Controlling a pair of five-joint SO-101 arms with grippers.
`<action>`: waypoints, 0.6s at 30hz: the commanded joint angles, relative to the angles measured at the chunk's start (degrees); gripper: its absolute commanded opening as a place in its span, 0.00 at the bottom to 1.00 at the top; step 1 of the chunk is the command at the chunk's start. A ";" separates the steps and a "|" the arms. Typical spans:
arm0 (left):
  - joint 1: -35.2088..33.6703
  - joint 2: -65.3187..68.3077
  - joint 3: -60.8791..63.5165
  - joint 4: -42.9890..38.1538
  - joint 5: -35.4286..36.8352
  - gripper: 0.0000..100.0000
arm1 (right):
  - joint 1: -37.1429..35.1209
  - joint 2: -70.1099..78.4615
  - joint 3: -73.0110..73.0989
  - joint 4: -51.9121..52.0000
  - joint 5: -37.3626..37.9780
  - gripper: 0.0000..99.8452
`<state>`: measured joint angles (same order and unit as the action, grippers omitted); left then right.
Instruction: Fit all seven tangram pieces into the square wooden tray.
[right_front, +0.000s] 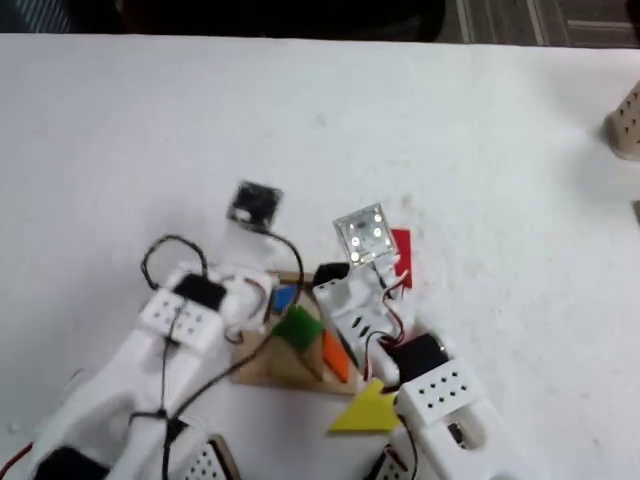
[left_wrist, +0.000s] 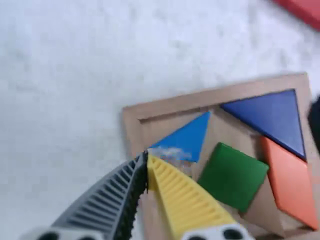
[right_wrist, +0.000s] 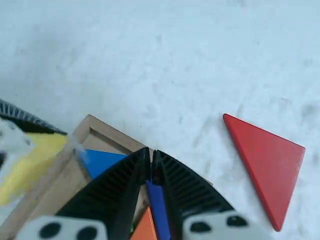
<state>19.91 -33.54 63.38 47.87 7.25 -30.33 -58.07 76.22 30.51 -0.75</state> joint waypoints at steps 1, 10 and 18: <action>5.05 -4.53 1.58 0.00 0.62 0.03 | -0.40 -1.54 -0.44 -0.04 -0.18 0.02; 2.95 10.51 -4.75 -2.55 6.07 0.03 | 3.65 -1.71 -1.76 -0.04 -0.70 0.02; -2.33 23.69 -14.51 -3.69 6.15 0.03 | 6.11 -1.71 -2.37 -0.04 -3.87 0.02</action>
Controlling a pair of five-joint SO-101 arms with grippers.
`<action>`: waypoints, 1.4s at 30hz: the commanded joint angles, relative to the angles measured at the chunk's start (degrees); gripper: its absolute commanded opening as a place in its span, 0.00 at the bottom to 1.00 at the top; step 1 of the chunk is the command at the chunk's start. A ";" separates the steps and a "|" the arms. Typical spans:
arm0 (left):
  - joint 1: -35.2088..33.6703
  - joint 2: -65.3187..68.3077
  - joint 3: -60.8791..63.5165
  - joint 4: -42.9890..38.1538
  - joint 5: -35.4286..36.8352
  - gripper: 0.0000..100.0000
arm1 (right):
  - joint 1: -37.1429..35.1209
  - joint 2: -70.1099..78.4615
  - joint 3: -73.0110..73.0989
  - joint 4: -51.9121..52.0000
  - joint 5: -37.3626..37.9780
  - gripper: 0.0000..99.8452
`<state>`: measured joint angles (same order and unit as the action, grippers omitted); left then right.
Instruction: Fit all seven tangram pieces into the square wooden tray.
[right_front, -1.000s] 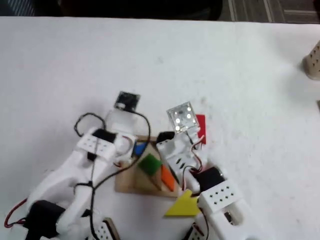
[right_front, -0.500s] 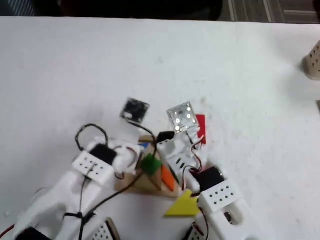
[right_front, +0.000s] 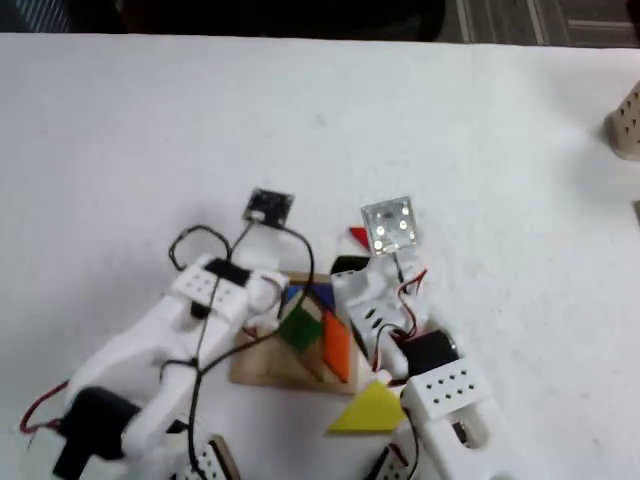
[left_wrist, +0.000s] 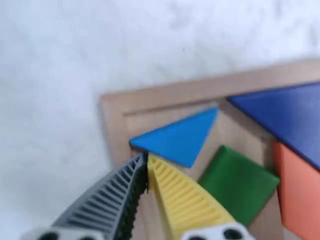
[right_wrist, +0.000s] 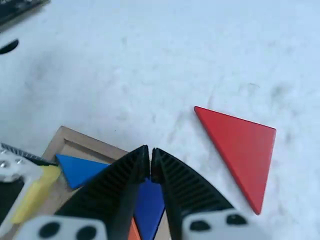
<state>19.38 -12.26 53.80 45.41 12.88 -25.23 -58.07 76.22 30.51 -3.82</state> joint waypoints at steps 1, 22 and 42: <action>-2.24 3.12 -5.71 -1.41 0.53 0.03 | 1.01 -1.71 -2.37 -0.04 -0.79 0.02; -6.02 -5.23 -5.19 -0.35 0.09 0.03 | 0.92 -1.71 -2.37 -0.04 -0.70 0.02; 10.42 8.84 -10.46 -4.75 0.09 0.03 | 0.92 -1.71 -2.37 -0.04 -0.70 0.02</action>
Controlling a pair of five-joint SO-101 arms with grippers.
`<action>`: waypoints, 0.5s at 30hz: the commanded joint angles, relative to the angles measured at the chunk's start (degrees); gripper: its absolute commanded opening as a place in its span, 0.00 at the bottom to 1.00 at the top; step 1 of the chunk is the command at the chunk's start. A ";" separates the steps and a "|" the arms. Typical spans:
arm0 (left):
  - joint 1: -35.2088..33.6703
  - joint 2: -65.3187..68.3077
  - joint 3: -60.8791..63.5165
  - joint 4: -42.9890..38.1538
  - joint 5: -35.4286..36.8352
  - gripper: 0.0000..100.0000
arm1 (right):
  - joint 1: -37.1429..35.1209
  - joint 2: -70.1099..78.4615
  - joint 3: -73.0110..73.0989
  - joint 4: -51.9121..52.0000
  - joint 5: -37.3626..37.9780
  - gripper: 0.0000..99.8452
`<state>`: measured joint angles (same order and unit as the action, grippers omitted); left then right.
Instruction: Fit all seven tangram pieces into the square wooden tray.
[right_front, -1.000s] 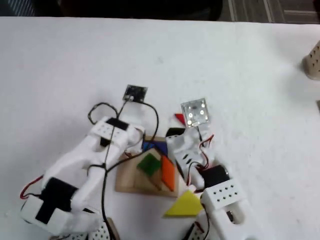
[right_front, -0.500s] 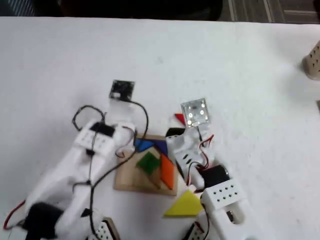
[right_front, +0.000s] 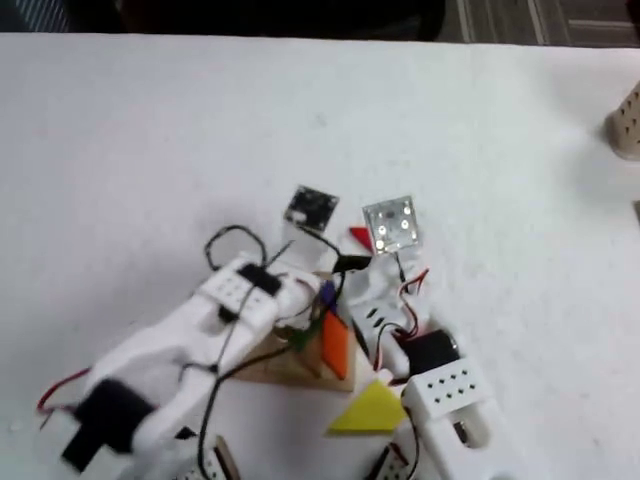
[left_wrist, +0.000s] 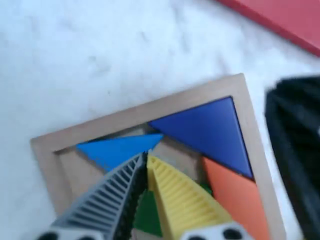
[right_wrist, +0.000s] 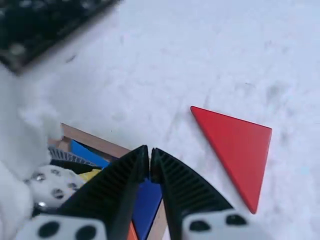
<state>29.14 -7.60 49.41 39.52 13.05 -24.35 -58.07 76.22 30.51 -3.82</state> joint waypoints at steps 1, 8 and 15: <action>0.57 5.05 -7.56 2.55 -0.18 0.03 | 0.04 -1.71 -2.37 -0.04 -0.70 0.02; -2.15 6.55 -9.32 3.78 0.18 0.03 | 0.04 -1.71 -2.37 -0.04 -0.70 0.02; -2.77 5.85 -9.14 4.31 -0.18 0.03 | 0.04 -1.71 -2.37 -0.04 -0.70 0.02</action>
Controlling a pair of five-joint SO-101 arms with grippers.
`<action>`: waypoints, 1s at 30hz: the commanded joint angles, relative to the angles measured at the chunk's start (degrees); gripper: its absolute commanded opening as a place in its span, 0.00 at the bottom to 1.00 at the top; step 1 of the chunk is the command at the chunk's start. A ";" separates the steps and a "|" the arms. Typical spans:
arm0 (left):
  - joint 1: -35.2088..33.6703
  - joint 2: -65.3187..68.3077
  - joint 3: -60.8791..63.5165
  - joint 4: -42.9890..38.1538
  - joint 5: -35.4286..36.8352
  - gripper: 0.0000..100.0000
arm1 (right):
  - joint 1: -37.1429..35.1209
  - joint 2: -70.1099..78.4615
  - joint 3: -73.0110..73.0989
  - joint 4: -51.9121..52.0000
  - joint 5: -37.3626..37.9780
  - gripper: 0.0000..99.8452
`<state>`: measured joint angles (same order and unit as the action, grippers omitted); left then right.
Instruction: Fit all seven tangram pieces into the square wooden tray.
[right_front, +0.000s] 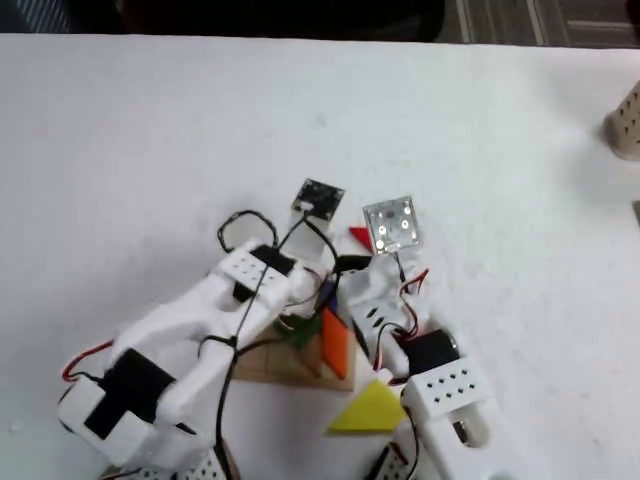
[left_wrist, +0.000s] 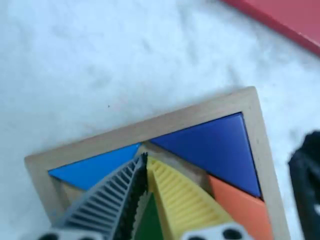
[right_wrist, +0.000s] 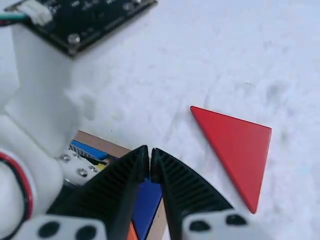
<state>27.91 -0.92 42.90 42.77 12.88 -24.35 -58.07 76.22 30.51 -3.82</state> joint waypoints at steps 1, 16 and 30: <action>-1.54 -2.07 -2.55 1.93 0.00 0.03 | 0.04 -1.71 -2.37 -0.04 -0.70 0.02; -22.11 -37.67 10.99 5.54 0.09 0.03 | -7.69 -1.54 -1.93 3.82 1.41 0.02; -37.85 -18.51 2.90 -1.76 0.44 0.03 | -27.91 -1.10 2.20 10.07 0.53 0.02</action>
<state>-9.19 -24.57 51.52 42.59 12.88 -50.11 -58.15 78.68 41.14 -1.54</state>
